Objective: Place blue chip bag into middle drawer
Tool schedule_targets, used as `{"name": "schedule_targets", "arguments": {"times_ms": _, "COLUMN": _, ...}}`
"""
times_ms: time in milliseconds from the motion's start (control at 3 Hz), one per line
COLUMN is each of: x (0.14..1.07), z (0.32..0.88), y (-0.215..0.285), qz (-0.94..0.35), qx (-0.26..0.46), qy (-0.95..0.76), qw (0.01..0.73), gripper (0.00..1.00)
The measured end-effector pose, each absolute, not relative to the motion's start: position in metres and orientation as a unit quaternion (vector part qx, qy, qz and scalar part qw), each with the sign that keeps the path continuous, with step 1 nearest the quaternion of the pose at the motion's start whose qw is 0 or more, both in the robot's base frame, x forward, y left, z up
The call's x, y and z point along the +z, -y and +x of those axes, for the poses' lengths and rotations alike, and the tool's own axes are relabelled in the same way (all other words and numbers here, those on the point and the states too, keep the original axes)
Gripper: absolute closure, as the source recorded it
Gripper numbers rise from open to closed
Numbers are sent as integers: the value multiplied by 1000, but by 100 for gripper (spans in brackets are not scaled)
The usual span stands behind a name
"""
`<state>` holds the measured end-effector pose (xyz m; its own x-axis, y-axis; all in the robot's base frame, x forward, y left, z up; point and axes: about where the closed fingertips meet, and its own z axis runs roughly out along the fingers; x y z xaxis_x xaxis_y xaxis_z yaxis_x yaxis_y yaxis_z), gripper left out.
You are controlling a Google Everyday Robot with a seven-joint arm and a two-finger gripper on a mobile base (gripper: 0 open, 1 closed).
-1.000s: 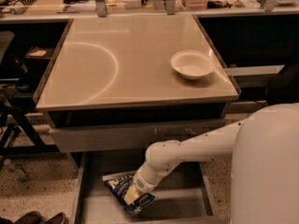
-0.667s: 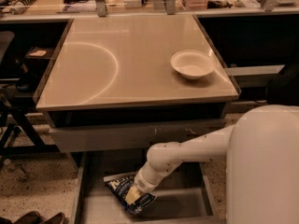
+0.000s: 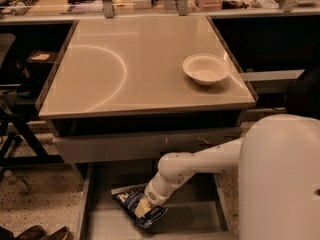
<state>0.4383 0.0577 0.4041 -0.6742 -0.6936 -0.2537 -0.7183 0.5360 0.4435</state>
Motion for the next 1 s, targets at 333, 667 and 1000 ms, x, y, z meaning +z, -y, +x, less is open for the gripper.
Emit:
{"name": "schedule_targets", "arguments": {"times_ms": 333, "x": 404, "z": 438, "y": -58, "qz": -403, "qx": 264, "qy": -876, "qw": 23, "gripper": 61}}
{"name": "schedule_targets", "arguments": {"times_ms": 667, "x": 404, "z": 438, "y": -58, "qz": -403, "qx": 264, "qy": -876, "qw": 23, "gripper": 38}}
{"name": "schedule_targets", "arguments": {"times_ms": 1000, "x": 404, "z": 438, "y": -58, "qz": -403, "qx": 264, "qy": -876, "qw": 23, "gripper": 14}}
